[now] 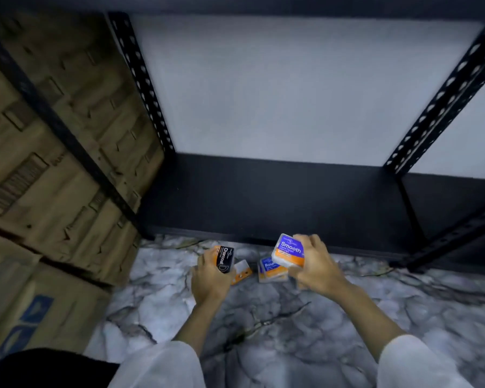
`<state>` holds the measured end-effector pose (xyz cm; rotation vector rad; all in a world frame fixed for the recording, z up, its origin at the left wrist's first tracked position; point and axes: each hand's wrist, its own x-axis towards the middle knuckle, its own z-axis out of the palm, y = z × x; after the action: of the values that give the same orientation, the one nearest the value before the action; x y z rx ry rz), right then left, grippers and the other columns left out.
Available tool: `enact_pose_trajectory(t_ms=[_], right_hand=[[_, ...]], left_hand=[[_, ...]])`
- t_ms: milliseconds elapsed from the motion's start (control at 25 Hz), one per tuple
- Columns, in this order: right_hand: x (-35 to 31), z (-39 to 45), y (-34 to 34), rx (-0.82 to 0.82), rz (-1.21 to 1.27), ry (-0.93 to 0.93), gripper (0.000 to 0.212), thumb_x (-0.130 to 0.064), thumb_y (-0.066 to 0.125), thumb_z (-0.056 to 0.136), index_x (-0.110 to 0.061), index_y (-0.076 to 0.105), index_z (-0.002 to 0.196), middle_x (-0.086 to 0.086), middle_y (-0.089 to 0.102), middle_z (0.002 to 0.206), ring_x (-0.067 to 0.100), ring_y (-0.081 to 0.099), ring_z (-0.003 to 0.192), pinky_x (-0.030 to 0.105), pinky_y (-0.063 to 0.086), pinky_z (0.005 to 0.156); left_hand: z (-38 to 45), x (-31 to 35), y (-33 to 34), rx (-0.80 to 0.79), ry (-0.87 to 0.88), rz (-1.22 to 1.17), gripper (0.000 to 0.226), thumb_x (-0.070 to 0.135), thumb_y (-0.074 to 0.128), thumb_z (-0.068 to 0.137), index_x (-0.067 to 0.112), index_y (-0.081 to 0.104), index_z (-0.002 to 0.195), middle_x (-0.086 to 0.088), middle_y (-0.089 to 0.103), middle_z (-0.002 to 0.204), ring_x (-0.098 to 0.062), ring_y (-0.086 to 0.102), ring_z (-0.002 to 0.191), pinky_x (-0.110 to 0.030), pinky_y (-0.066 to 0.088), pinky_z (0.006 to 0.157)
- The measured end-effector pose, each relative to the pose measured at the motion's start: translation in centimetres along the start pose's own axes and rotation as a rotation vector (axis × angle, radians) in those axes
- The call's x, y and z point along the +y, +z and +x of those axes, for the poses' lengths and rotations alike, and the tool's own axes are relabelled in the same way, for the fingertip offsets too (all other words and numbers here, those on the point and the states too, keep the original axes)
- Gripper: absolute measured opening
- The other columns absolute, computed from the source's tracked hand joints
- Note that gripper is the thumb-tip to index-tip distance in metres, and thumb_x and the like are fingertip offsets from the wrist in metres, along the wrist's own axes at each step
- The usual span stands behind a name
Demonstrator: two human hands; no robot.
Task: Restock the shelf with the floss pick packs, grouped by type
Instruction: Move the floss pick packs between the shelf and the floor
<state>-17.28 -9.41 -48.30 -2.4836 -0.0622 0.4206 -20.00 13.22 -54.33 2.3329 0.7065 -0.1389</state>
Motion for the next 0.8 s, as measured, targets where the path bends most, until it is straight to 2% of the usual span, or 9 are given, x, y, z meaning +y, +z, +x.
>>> enact_pose_trajectory(t_ms=[160,280,400,640,800], right_hand=[[3.2,2.9,3.7,0.000,-0.038,-0.010,0.070,-0.036,0.074,0.076,-0.020,0.038,0.135,0.000,0.045,0.119,0.017,0.041,0.113,0.027,0.041,0.089],[5.0,4.5,5.7,-0.021,-0.081,-0.003,0.073,-0.042,0.071,0.079,-0.020,0.035,0.139,0.000,0.044,0.130,0.016,0.037,0.119,0.030,0.040,0.097],[6.1,5.5,7.1,-0.045,-0.103,-0.006,0.072,-0.040,0.071,0.079,-0.019,0.036,0.138,0.001,0.043,0.134,0.018,0.037,0.122,0.033,0.040,0.100],[7.0,6.5,8.5,-0.044,-0.092,-0.048,0.074,-0.038,0.072,0.080,-0.019,0.035,0.141,0.002,0.043,0.137,0.019,0.038,0.124,0.035,0.042,0.099],[6.9,6.8,9.1,-0.079,-0.084,-0.048,0.074,-0.039,0.069,0.083,-0.018,0.032,0.143,0.001,0.039,0.142,0.018,0.037,0.127,0.035,0.042,0.101]], left_hand=[[2.5,-1.9,5.0,-0.082,-0.059,-0.013,0.071,0.041,0.077,0.073,0.028,0.042,0.133,-0.002,0.050,0.131,-0.030,0.049,0.115,-0.039,0.044,0.082],[3.9,-2.6,8.5,-0.121,-0.064,0.044,0.072,0.043,0.074,0.075,0.025,0.040,0.136,-0.005,0.046,0.134,-0.031,0.047,0.118,-0.043,0.047,0.083],[4.6,-3.2,10.8,-0.104,-0.054,0.101,0.068,0.049,0.068,0.079,0.025,0.039,0.136,-0.005,0.043,0.136,-0.030,0.045,0.120,-0.044,0.049,0.084],[5.4,-4.2,12.0,-0.168,0.028,0.162,0.078,0.044,0.069,0.078,0.032,0.029,0.144,-0.003,0.034,0.140,-0.028,0.040,0.123,-0.044,0.048,0.086],[5.4,-4.3,11.7,-0.187,0.064,0.156,0.076,0.045,0.069,0.079,0.034,0.029,0.143,-0.003,0.035,0.139,-0.027,0.042,0.123,-0.045,0.049,0.086]])
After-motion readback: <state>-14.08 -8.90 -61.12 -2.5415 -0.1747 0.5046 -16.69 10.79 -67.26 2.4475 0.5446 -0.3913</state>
